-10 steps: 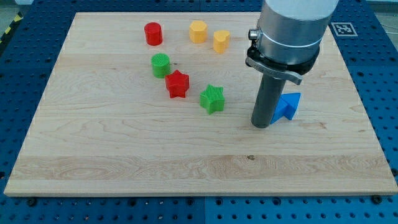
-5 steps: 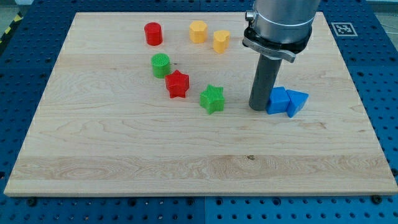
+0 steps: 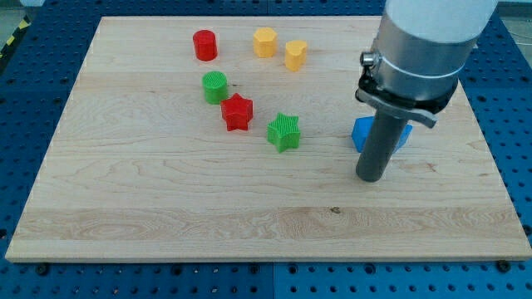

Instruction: Push the blue blocks towards the center right

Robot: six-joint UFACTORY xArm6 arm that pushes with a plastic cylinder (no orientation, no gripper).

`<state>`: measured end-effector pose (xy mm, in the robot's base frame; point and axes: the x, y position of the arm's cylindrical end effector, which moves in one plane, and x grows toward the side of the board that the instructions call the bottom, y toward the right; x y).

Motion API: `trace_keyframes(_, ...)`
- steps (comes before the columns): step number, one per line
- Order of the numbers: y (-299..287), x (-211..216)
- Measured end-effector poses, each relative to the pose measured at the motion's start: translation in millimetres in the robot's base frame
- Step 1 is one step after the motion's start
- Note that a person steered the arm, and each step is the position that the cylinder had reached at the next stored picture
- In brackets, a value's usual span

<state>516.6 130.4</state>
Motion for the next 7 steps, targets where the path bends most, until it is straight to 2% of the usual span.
trace_keyframes(1, 9.1, -25.7)
trace_keyframes(2, 12.3, -33.3)
trace_keyframes(7, 36.7, -33.3)
